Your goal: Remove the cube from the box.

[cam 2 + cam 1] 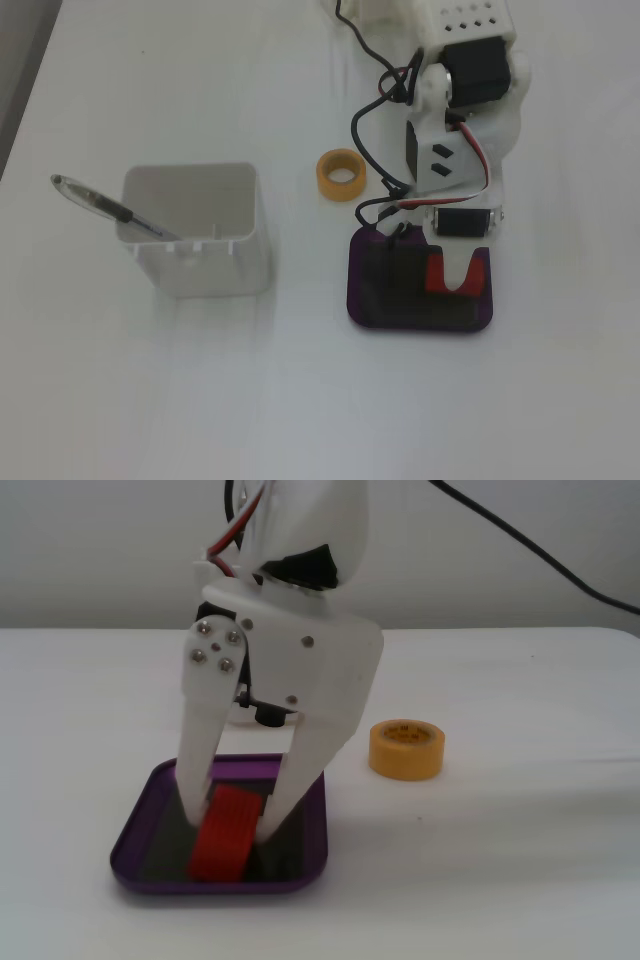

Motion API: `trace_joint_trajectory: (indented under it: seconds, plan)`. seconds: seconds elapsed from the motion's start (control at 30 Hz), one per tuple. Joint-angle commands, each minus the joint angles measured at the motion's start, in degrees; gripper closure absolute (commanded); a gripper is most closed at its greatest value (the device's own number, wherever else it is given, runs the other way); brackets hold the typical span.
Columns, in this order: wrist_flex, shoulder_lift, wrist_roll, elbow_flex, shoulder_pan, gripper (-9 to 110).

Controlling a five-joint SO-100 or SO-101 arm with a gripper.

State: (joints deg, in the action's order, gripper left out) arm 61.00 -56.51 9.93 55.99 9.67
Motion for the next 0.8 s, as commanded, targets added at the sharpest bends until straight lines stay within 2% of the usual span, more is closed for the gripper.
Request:
trace_joint_trajectory:
  seconds: [0.0,0.1,0.5,0.67,0.77]
  plan:
    - [0.2,-0.7,-0.4,-2.2,0.0,102]
    - [1.4,-1.5,-0.3,-2.5,0.0,102]
    - [29.5,-11.4,-0.4,-22.6,1.8,102]
    - [35.2,-15.0,-0.4,-22.2,4.0,102]
    - [35.7,-15.8,-0.4,-16.0,4.6,102]
